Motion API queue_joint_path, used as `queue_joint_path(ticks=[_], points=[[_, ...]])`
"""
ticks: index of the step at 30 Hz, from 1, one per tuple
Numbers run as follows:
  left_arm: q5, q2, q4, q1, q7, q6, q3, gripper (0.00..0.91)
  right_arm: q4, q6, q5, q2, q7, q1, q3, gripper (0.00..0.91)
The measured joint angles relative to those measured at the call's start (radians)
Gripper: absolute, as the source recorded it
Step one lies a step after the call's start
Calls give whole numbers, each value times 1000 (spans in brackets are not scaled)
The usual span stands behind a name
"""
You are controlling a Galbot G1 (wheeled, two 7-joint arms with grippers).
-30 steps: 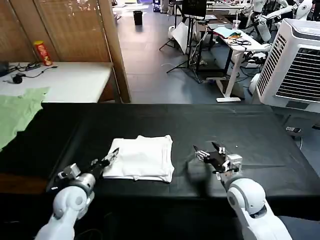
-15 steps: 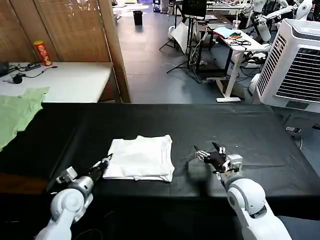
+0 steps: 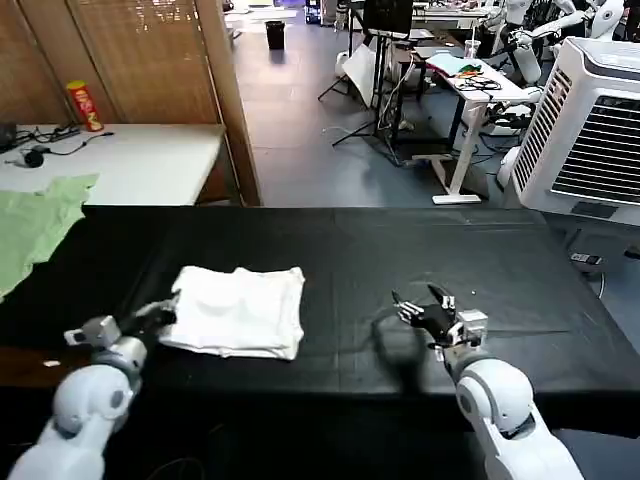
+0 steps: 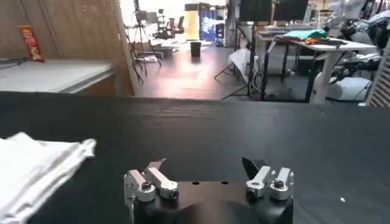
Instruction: Fold and organize the clothes.
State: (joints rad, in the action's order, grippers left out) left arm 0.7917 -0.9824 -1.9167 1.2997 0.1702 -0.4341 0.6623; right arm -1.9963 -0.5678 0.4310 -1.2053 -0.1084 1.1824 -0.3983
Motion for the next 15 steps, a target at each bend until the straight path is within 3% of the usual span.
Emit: queue_joint_path(ticks=[8, 15], points=[[-4, 219, -115, 33, 58, -27, 111, 0, 3, 1, -4, -21, -1, -12, 19, 878], [-69, 213, -251, 33, 121, -60, 47, 0, -5, 6, -7, -13, 2, 11, 6, 878]])
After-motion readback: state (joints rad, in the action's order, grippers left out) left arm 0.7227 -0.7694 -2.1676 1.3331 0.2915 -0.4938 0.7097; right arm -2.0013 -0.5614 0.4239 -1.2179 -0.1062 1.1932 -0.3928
